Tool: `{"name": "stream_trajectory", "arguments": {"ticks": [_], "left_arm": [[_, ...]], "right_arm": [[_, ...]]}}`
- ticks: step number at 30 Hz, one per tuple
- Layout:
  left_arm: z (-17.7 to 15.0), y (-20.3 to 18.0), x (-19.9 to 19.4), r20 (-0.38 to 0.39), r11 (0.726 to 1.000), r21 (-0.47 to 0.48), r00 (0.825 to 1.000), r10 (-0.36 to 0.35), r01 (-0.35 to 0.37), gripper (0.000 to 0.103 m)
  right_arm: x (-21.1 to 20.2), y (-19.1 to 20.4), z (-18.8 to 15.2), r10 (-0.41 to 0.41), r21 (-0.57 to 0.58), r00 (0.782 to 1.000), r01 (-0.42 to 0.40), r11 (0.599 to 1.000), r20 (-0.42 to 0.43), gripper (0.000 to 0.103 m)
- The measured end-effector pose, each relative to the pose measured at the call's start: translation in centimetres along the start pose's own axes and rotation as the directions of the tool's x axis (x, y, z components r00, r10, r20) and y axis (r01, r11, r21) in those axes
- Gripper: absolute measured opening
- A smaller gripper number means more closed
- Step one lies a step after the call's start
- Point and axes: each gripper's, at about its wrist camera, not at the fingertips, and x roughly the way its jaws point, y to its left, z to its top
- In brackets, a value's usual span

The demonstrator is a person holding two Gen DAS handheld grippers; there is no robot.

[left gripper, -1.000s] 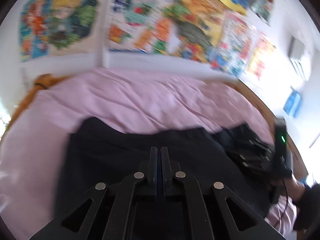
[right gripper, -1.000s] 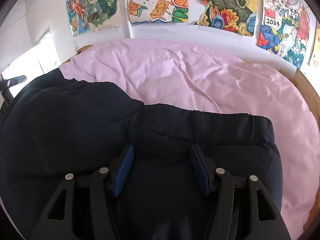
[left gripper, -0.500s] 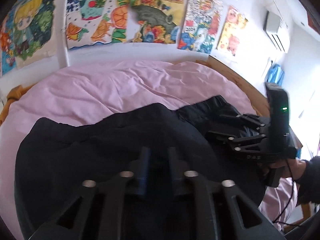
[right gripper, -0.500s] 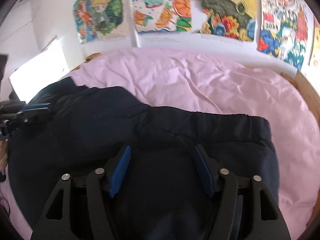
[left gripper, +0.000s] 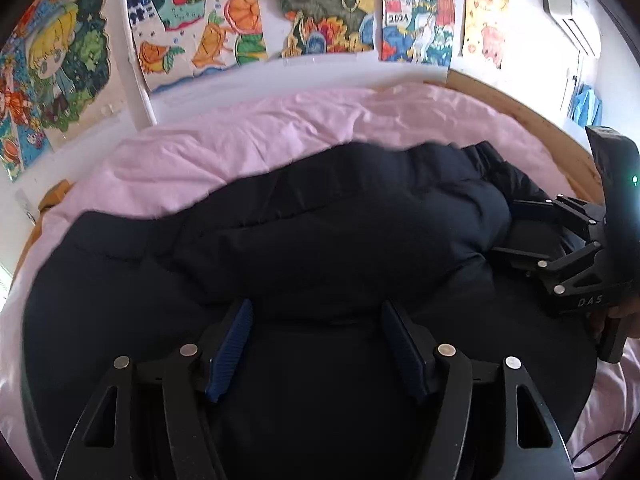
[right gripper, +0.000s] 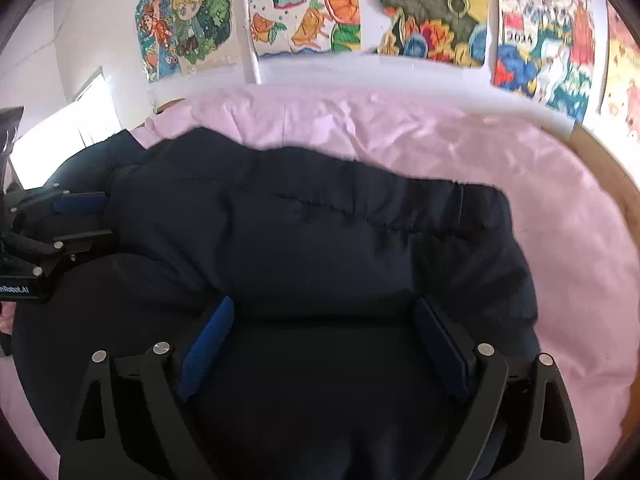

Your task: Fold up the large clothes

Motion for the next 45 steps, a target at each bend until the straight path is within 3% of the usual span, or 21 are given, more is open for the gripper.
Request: {"name": "stream_trajectory", "arguments": {"ticks": [9,17,29,33,38,45], "left_arm": [[-0.5,-0.4,1.6,-0.021,1.000,0.002,1.000,0.020,-0.020,0.068],[-0.6,-0.4,1.6,-0.017,1.000,0.000,0.999,0.028,-0.028,0.072],[-0.6,-0.1,1.0,-0.017,1.000,-0.023,1.000,0.008,-0.009,0.079],[-0.3,-0.4,0.1,-0.025,0.998,-0.021,0.998,0.061,-0.062,0.089],[0.9,-0.9,-1.4,-0.070,0.987,-0.010,0.985,0.158,-0.159,0.090],[1.6,-1.3,-5.3,-0.038,0.968,-0.004,0.967,0.250,-0.251,0.090]], "right_arm": [[1.8,0.1,-1.1,0.010,0.013,1.000,-0.010,1.000,-0.022,0.091],[1.3,0.5,-1.3,-0.012,0.001,1.000,0.012,1.000,-0.018,0.093],[1.1,0.1,-1.3,0.018,0.020,1.000,-0.018,1.000,-0.017,0.093],[0.5,-0.2,-1.0,0.036,0.042,0.999,-0.035,0.998,-0.016,0.094],[-0.6,-0.1,-0.6,0.023,0.058,1.000,-0.023,0.998,-0.006,0.098],[-3.9,-0.9,-0.1,0.030,0.118,0.997,-0.038,0.992,0.069,0.101]]}}
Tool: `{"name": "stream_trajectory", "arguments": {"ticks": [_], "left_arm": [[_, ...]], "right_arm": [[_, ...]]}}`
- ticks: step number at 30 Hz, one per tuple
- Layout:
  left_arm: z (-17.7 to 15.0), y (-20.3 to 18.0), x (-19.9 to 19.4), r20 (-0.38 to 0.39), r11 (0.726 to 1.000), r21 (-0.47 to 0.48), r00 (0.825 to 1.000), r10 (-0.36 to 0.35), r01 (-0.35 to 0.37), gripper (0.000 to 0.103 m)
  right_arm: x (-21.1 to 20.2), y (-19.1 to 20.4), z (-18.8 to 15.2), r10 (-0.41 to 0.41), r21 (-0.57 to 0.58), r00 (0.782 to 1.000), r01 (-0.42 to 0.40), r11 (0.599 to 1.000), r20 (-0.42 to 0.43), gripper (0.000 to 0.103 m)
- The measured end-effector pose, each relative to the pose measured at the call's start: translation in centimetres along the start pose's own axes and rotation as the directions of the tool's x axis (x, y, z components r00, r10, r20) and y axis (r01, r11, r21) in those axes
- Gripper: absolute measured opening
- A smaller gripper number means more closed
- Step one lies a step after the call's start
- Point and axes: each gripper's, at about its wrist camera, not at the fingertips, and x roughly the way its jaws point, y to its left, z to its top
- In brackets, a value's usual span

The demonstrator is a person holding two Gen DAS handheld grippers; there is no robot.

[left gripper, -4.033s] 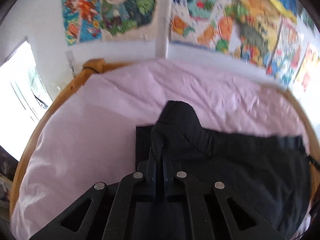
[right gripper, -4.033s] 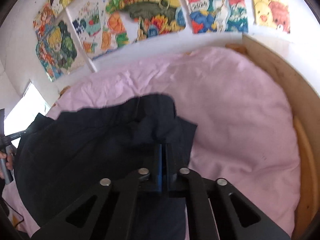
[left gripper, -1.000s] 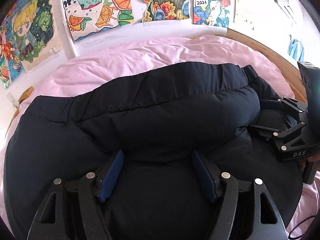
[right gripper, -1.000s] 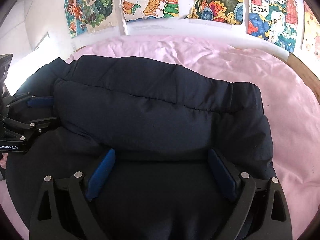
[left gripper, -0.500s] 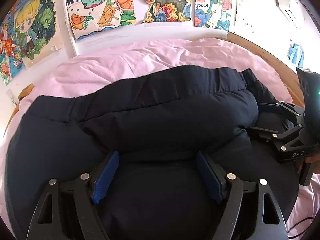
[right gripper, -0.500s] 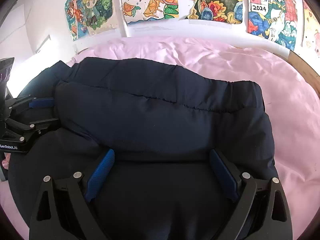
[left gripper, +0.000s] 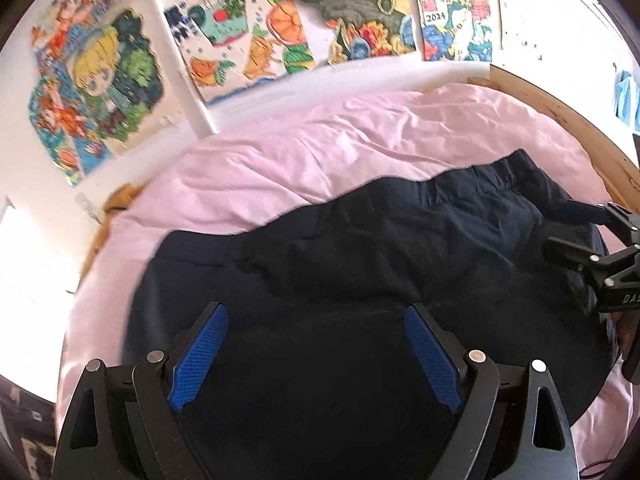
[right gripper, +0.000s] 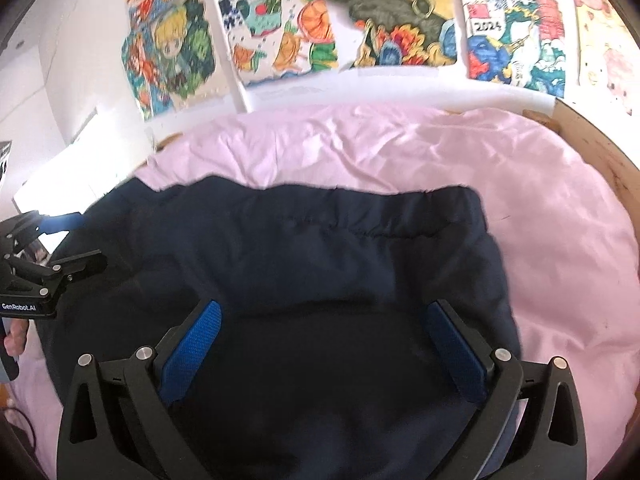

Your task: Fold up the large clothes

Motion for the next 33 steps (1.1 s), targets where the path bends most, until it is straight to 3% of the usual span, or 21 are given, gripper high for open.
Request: {"name": "stream_trajectory", "arguments": {"ticks": [10,17,26,33], "left_arm": [[0.9,0.7,-5.0,0.065,0.996,0.013,0.994,0.092,-0.093,0.095],[0.8,0.2,-8.2,0.143,0.984,0.065,0.977,0.158,-0.169,0.103],[-0.3,1.5,-9.5,0.175,0.986,0.028,0.972,0.158,-0.165,0.103],[-2.6,6.7,-7.2,0.110,0.987,-0.081,0.983,0.150,-0.141,0.103]], "right_arm": [[-4.5,0.9,1.5,0.000,-0.100,0.993,0.012,0.995,0.118,0.101],[-6.7,0.9,2.0,0.023,-0.132,0.987,-0.002,0.991,0.160,0.101],[-7.1,-1.7,2.1,0.104,-0.048,0.980,-0.097,0.994,0.170,0.101],[-5.7,-6.1,0.7,0.078,0.064,0.992,-0.085,0.994,0.104,0.101]]}}
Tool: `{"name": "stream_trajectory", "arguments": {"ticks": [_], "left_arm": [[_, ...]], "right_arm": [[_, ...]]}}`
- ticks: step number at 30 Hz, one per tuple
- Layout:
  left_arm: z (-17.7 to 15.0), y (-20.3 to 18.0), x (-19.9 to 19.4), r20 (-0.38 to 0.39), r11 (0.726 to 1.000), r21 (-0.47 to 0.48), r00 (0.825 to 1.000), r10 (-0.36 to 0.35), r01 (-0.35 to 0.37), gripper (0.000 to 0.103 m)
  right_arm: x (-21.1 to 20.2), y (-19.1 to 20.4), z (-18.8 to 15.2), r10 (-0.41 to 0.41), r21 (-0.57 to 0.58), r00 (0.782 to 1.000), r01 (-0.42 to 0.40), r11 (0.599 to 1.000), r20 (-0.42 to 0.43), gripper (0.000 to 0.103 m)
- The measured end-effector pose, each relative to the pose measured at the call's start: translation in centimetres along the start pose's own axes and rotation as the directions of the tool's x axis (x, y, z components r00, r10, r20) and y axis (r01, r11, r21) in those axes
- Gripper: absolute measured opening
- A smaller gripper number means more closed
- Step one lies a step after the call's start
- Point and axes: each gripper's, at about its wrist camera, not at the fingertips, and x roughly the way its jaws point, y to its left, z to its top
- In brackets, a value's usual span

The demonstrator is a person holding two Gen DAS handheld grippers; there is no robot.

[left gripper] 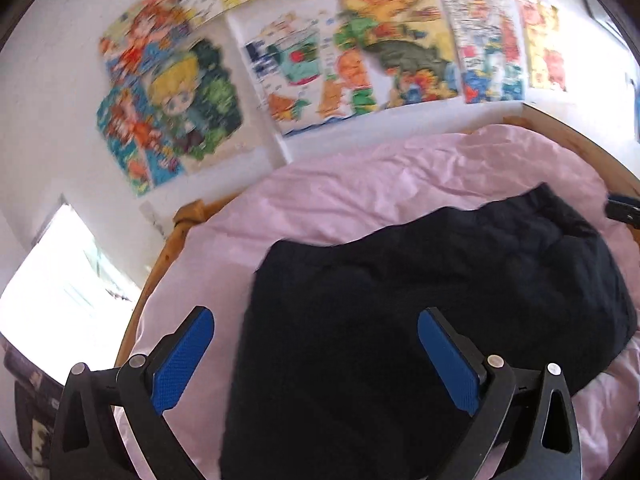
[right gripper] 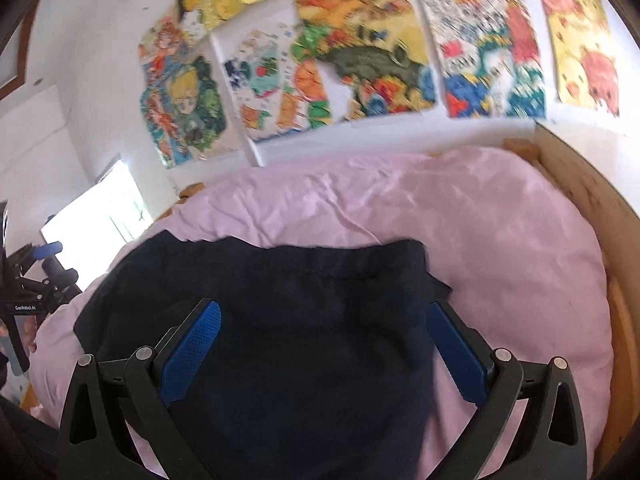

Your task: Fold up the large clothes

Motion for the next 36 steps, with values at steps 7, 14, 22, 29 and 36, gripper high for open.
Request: {"name": "stream_trajectory", "arguments": {"ticks": [7,14,22,29,36], "left_arm": [[-3.1,5.7,4.5,-0.105,0.985,-0.164,0.991,-0.080,0.062,0.103],[-5.6,7.6,8.8,-0.217,0.961,-0.251,0.960,-0.175,0.118,0.103],[-7.2,8.7,11.3,-0.255,0.909,-0.359,0.914,-0.315,0.213,0.103],[-5.4,9.0,15.1,-0.293,0.859,-0.294,0.815,-0.499,0.420,0.103],[-4.1,7.5,20.1,-0.375,0.761,-0.353,0.663,-0.648,0.544,0.103]], "right_arm": [[2.6,-5.4,-2.6,0.005,0.133,0.994,0.010,0.991,-0.106,0.102],[7.4,-8.6,-4.7,0.158,0.297,0.967,-0.094,0.950,-0.200,0.102],[12.0,-8.5,-7.4,0.286,0.376,0.919,-0.172,0.910,-0.272,0.102],[12.9,-8.9,-9.3,0.355,0.450,0.898,-0.212,0.867,-0.260,0.102],[12.9,-9.3,-9.3,0.362,0.446,0.896,-0.222,0.867,-0.257,0.102]]}}
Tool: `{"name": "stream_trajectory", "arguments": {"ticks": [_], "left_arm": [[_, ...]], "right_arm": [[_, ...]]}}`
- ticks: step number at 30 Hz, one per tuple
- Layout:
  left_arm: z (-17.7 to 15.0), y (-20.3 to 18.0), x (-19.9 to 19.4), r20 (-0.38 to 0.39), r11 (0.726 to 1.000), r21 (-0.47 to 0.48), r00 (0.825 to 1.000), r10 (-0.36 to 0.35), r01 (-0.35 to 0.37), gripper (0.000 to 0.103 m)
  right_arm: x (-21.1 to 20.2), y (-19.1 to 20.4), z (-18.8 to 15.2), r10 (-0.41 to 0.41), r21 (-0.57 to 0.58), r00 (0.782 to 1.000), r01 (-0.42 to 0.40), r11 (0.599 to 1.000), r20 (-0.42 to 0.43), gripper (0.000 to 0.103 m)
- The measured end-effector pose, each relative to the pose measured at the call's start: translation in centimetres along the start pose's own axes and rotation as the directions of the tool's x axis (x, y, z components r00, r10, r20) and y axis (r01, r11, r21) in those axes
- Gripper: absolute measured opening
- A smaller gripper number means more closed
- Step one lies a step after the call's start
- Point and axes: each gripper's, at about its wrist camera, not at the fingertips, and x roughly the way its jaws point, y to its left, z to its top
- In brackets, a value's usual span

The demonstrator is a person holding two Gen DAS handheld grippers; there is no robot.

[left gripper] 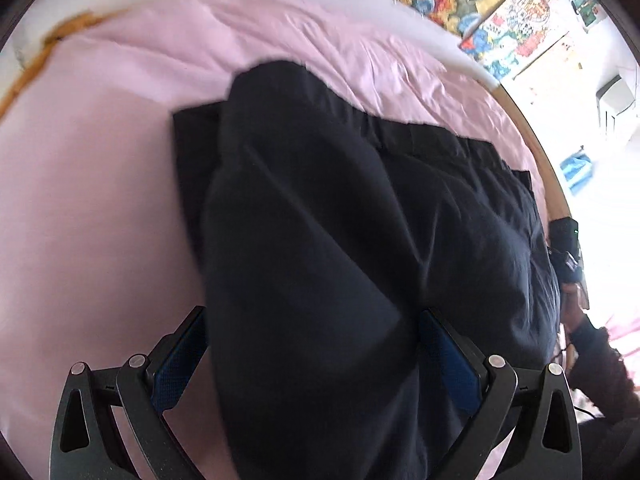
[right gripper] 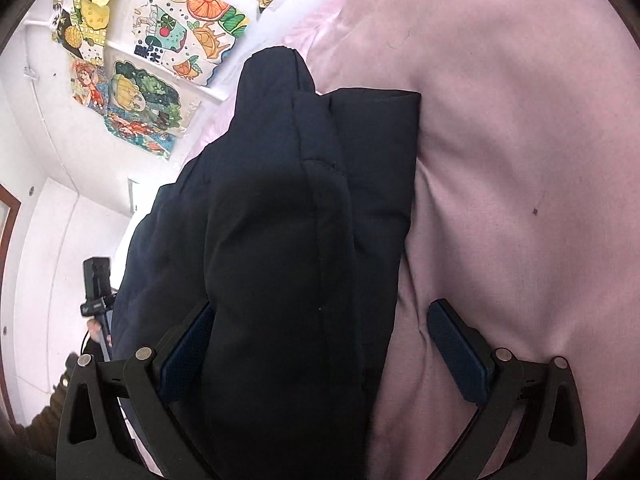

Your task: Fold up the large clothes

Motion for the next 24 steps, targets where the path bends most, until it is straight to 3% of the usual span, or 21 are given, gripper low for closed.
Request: {"name": "stream_trajectory", "arguments": {"ticks": [3,7,13,18,20,24], "left_arm": [[-0.1,0.5,1.4,-0.045,0.998,-0.035,0.997,-0.059,0.058,0.103],[-0.6,1.1,2.0,-0.045,0.990,-0.085,0.992,-0.119,0.115,0.103],[-0.8,0.5,2.5,-0.043,0.987,-0.128,0.994,-0.104,0.097,0.102],[-1.2,-1.3,1.7,-0.015,0.994,-0.106,0.999,-0.035,0.033,0.077],[-1.2,-1.9,1.3,-0.003,0.994,-0.107,1.000,-0.009,0.009,0.069],[-1.5,-3.8,0.5,0.024,0.993,-0.097,0.998,0.063,-0.061,0.048]], "right_arm": [[-0.2,-0.3,0.1,0.004,-0.001,1.000,-0.004,1.000,0.000,0.102],[-0.3,-0.5,0.1,0.001,-0.002,1.000,-0.001,1.000,0.002,0.102],[-0.4,-0.6,0.0,0.007,0.013,1.000,-0.007,1.000,-0.001,0.102],[0.0,0.1,-0.3,0.010,0.010,1.000,-0.010,1.000,-0.008,0.099],[0.0,0.4,-0.4,0.030,0.013,1.000,-0.030,0.999,-0.010,0.087],[0.0,0.9,-0.5,0.029,0.011,1.000,-0.029,1.000,-0.005,0.074]]}}
